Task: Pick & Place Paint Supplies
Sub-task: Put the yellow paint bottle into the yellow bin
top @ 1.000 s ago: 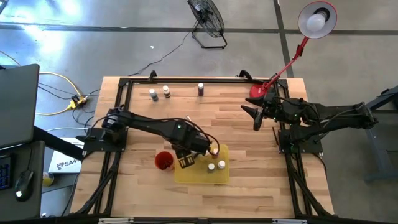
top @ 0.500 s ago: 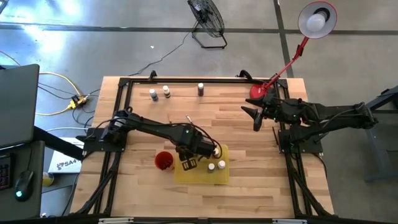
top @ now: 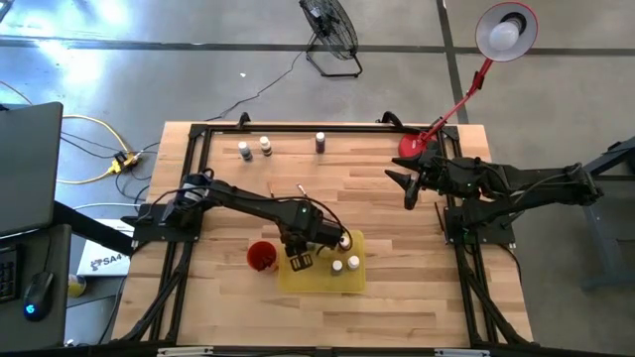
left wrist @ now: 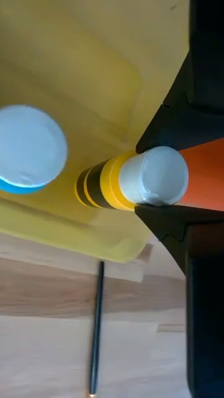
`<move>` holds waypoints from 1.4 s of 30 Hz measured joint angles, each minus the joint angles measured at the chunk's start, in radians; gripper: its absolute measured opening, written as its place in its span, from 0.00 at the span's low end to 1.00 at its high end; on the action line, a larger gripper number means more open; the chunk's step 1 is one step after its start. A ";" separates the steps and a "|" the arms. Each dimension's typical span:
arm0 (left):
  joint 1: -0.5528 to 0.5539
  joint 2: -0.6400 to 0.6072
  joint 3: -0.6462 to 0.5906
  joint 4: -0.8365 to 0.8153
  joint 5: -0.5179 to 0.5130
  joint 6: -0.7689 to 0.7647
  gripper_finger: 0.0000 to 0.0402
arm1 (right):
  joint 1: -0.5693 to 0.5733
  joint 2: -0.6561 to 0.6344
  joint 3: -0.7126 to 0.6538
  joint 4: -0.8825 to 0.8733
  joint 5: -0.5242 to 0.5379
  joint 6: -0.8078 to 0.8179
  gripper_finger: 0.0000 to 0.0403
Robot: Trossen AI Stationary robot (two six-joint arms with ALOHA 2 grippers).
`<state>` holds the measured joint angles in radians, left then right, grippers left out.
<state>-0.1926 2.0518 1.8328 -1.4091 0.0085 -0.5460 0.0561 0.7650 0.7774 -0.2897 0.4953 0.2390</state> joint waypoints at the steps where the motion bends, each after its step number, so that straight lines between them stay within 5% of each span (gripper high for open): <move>1: 0.004 0.000 0.000 0.005 0.000 0.003 0.30 | 0.000 0.000 0.000 0.000 0.000 0.000 0.43; 42: 0.012 0.000 -0.002 0.095 -0.029 0.023 0.40 | 0.000 0.000 0.000 0.001 0.001 0.000 0.43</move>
<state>-0.1810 2.0514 1.8305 -1.3144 -0.0204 -0.5226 0.0560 0.7650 0.7773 -0.2890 0.4961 0.2386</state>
